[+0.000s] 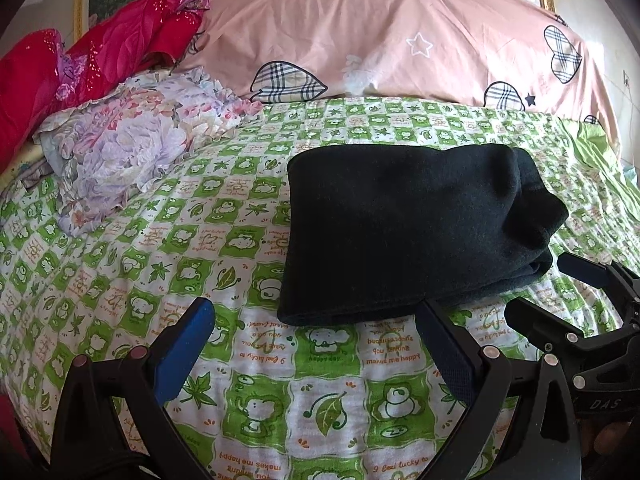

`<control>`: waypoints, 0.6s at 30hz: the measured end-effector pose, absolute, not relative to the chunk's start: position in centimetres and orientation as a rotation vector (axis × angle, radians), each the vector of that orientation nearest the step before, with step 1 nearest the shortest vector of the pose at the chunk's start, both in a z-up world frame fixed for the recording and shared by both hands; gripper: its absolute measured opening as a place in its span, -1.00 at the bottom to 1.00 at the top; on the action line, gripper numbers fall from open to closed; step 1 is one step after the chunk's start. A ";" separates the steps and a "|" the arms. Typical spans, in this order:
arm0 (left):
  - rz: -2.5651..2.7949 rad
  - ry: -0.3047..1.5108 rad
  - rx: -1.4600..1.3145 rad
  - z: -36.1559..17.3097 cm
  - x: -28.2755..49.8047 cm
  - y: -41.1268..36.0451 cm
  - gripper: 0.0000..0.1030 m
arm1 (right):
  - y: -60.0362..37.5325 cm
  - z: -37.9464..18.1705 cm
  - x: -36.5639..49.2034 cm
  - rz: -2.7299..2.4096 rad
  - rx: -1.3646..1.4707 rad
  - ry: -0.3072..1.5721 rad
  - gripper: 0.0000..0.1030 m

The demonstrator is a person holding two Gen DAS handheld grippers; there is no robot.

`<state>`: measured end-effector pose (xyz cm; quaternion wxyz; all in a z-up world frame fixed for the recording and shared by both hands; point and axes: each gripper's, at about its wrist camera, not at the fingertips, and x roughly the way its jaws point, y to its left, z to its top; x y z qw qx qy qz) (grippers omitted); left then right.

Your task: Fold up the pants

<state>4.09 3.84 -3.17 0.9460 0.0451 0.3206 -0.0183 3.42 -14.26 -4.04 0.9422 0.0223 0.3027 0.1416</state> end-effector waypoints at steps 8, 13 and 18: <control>-0.032 0.651 0.093 -3.2 4.1 3.9 0.96 | -14.1 -4.3 2.9 0.255 0.027 0.597 1.00; -0.031 0.653 0.099 -3.4 4.0 3.8 0.96 | -13.8 -4.4 3.1 0.254 0.011 0.612 1.00; -0.031 0.654 0.099 -3.6 3.9 3.8 0.96 | -13.4 -4.6 3.2 0.256 -0.007 0.621 1.00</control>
